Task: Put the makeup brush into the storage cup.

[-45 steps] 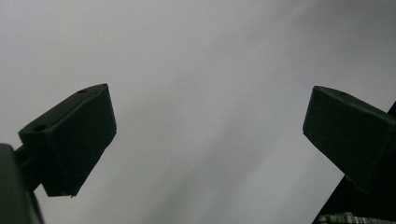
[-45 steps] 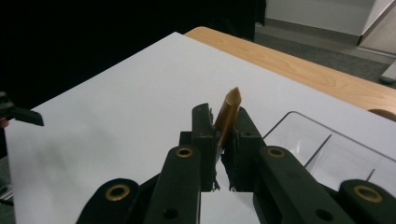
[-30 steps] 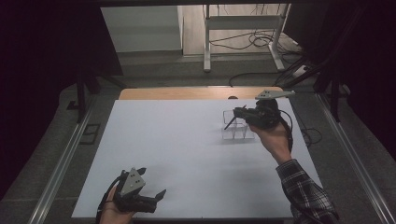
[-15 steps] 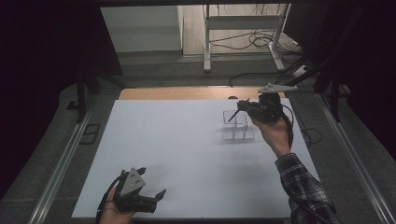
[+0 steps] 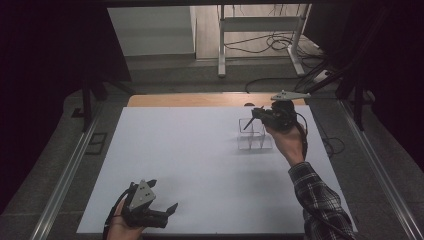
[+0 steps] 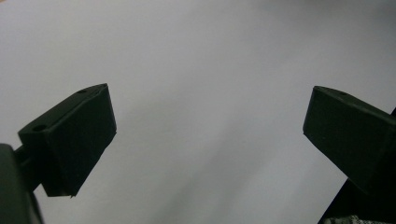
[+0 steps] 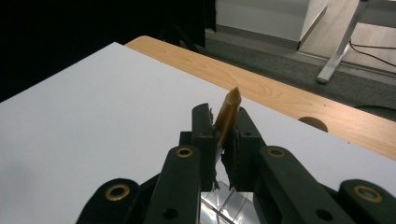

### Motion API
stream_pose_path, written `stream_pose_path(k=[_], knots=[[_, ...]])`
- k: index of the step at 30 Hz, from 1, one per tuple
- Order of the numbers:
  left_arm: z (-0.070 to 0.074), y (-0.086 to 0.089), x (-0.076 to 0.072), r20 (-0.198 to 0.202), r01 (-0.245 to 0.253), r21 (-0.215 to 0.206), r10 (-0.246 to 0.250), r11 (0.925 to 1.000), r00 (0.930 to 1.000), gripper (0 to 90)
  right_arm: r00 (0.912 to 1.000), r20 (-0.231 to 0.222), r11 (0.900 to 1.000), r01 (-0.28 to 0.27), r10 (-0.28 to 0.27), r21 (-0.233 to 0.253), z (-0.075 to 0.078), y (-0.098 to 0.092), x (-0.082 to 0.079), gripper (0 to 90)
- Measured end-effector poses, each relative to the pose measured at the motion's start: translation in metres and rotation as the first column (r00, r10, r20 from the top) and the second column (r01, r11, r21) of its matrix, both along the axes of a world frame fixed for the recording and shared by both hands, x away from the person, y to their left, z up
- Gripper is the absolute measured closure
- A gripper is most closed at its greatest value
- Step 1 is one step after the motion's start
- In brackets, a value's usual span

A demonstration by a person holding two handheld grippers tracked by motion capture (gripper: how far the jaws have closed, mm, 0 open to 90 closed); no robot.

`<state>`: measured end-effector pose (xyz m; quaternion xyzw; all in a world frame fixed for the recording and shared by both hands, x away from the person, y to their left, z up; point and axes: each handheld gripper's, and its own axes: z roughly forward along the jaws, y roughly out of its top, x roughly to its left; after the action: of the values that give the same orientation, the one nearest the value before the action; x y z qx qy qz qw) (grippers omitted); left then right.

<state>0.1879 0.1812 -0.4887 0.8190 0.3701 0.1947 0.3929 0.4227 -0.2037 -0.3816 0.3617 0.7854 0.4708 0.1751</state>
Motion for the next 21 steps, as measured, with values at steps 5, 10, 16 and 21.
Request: stream_pose_path(k=[5,10,16,21], knots=[[0.000,0.000,0.001,-0.006,0.001,0.002,-0.001,1.0000,1.0000,3.1,1.0000,-0.004,1.000,0.006,-0.006,-0.019,-0.009,0.004,0.004,82.8],[0.000,0.000,0.000,-0.005,0.004,0.007,-0.004,1.0000,1.0000,3.1,1.0000,-0.006,0.999,0.007,-0.007,-0.039,-0.017,0.007,0.007,82.7],[0.000,0.000,0.000,-0.005,0.003,0.008,-0.003,1.0000,1.0000,3.1,0.9999,-0.009,0.999,0.013,-0.013,-0.044,-0.024,0.008,0.009,82.7],[-0.001,0.000,0.001,-0.007,0.004,0.007,-0.004,1.0000,1.0000,3.1,0.9998,-0.011,0.998,0.015,-0.016,-0.054,-0.030,0.010,0.011,82.7]])
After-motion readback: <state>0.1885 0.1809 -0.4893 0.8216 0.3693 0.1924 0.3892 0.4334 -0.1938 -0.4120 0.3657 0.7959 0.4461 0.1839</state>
